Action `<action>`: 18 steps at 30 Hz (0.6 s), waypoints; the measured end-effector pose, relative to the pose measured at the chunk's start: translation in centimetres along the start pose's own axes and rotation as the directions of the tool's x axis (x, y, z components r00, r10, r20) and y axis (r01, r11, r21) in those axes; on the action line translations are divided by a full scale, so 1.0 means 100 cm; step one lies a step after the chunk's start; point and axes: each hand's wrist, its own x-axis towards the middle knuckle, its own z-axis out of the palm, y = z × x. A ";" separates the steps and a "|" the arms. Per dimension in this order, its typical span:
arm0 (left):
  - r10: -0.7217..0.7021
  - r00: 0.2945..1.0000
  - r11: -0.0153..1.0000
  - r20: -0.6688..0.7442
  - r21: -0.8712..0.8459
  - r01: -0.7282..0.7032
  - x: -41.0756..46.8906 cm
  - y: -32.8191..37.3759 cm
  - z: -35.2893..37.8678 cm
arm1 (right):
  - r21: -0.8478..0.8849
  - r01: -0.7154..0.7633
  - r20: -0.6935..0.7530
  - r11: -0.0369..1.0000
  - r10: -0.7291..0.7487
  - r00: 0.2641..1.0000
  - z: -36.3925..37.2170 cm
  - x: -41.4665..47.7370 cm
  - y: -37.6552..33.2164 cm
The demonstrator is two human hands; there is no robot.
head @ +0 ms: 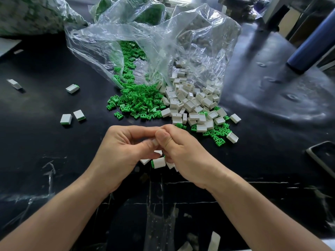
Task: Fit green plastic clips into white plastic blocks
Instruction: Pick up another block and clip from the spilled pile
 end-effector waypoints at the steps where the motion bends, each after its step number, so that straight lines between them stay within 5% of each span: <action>1: 0.003 1.000 1.000 -0.001 0.005 -0.003 0.000 0.000 0.000 | 0.003 -0.002 -0.002 1.000 0.002 1.000 0.000 0.000 0.000; 18: 0.008 0.999 1.000 0.043 0.001 -0.008 -0.001 0.008 -0.001 | 0.191 0.011 0.037 0.982 -0.019 0.999 -0.009 -0.001 -0.003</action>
